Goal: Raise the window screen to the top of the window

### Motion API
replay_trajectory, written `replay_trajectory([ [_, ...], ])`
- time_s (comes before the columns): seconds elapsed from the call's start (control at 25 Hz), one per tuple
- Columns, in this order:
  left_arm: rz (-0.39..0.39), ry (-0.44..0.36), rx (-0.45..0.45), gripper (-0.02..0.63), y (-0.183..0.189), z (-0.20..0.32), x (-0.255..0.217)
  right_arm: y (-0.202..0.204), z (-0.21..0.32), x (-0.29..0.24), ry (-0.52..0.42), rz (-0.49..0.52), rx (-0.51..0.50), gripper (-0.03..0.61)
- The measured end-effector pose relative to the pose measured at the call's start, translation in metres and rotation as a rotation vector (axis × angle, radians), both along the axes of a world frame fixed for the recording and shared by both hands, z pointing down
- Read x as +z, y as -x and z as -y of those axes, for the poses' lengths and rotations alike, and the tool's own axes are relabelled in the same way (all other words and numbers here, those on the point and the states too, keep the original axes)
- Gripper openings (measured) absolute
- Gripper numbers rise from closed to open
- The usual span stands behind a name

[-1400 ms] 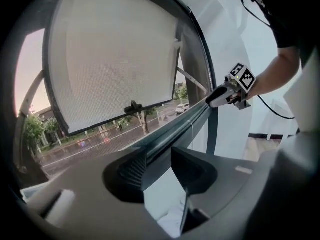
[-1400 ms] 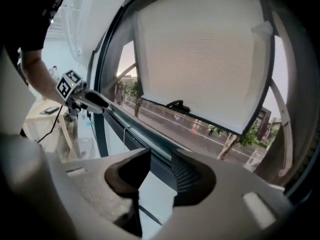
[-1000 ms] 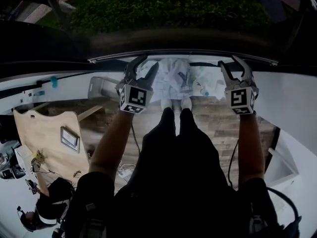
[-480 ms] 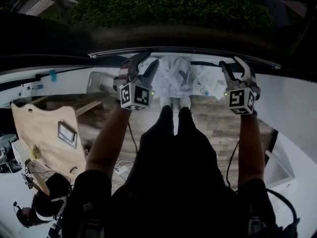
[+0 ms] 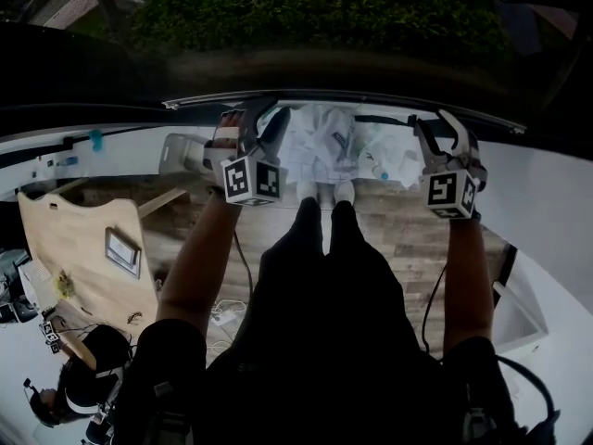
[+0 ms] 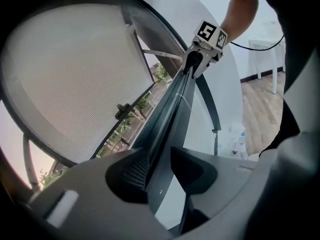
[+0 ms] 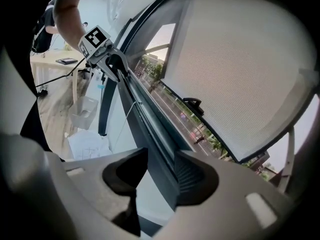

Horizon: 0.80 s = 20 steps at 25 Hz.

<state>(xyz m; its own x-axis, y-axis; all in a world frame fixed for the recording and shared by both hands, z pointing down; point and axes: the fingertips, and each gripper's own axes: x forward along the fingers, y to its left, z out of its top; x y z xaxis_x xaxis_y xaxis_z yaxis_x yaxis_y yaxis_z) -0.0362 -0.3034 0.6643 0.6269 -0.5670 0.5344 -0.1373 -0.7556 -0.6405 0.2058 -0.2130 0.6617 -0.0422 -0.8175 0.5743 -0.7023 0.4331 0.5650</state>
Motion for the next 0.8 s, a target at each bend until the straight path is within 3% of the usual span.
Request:
replay_trajectory([
  [0.16,0.05,-0.052,-0.004,0.049,-0.0005,0.006,-0.0054,-0.0007,0.0014,-0.0018,0.026,-0.027,-0.017,0.152],
  [0.32,0.065,-0.046,0.007,0.048,-0.0004,0.0084,-0.0057,-0.0021,0.005,-0.008,0.055,0.019,-0.006,0.106],
  [0.56,0.077,-0.025,-0.04,0.048,-0.0015,0.0087,-0.0024,-0.0061,0.0071,-0.0074,0.049,0.004,0.006,0.049],
  [0.8,0.091,-0.041,-0.066,0.046,-0.0004,0.0071,0.0032,-0.0077,0.0061,-0.0016,0.016,-0.007,0.049,0.041],
])
